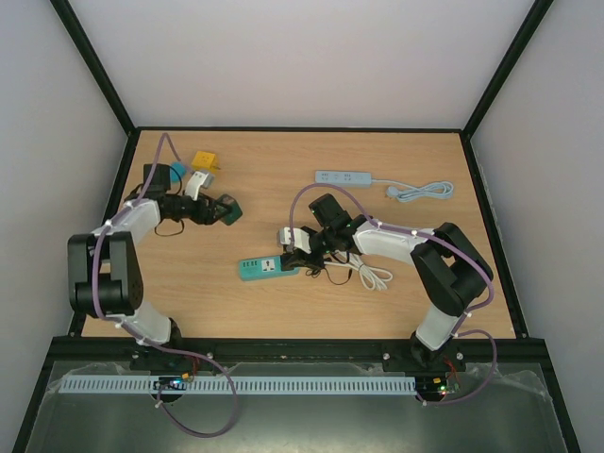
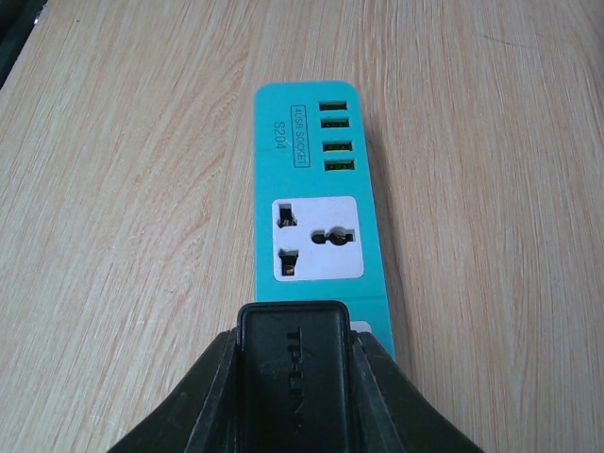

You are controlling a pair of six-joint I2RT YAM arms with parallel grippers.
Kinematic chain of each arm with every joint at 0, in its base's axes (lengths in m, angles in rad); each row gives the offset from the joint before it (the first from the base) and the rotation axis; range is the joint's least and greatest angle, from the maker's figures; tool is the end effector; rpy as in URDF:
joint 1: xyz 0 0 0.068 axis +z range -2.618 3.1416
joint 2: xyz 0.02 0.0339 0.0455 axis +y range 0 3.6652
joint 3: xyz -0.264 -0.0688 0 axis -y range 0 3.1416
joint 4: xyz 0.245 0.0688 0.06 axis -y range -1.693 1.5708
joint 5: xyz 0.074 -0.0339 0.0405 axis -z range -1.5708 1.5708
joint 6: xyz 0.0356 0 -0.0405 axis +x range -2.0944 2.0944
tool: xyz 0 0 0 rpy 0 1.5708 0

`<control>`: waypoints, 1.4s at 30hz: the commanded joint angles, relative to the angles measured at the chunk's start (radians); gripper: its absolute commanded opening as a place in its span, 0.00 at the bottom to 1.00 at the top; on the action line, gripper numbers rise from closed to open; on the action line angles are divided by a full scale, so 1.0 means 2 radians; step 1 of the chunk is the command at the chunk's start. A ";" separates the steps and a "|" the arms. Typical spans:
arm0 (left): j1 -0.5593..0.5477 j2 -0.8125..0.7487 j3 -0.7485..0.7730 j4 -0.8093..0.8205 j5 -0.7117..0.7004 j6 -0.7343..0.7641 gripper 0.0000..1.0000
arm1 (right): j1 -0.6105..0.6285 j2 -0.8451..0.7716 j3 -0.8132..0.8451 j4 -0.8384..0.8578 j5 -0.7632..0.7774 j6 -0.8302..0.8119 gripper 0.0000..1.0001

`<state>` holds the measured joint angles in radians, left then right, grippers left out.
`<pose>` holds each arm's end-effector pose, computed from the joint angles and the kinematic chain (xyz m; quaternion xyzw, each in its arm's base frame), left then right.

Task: Pull the plug off the socket

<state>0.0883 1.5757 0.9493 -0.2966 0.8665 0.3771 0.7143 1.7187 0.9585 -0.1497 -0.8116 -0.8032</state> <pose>0.3147 0.0006 0.2051 0.2560 0.8322 -0.3207 0.3729 0.2387 0.2411 0.1715 -0.6909 0.5426 0.3598 0.3144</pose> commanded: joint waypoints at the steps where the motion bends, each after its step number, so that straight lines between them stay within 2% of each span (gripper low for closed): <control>1: 0.003 0.042 0.038 0.041 0.007 -0.046 0.40 | 0.004 0.033 -0.017 -0.039 0.063 0.002 0.08; 12: 0.003 0.155 0.127 0.019 0.002 -0.064 0.40 | 0.004 0.034 -0.015 -0.040 0.064 0.003 0.08; 24: 0.003 0.223 0.170 0.001 0.016 -0.077 0.44 | 0.004 0.038 -0.014 -0.041 0.067 0.004 0.08; 26: 0.003 0.230 0.179 -0.002 0.002 -0.082 0.50 | 0.003 0.037 -0.014 -0.042 0.068 0.004 0.08; 31: 0.003 0.227 0.184 0.004 -0.040 -0.097 0.76 | 0.004 0.038 -0.013 -0.042 0.067 0.004 0.09; 35: 0.004 0.212 0.187 0.006 -0.057 -0.101 0.85 | 0.004 0.039 -0.013 -0.043 0.067 0.004 0.09; 42: 0.008 0.180 0.203 -0.011 -0.071 -0.095 0.92 | 0.004 0.037 -0.012 -0.044 0.069 0.006 0.09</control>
<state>0.0971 2.0132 1.3155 -0.2874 0.7559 0.1757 0.7158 1.7222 0.9627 -0.1501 -0.8085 -0.7994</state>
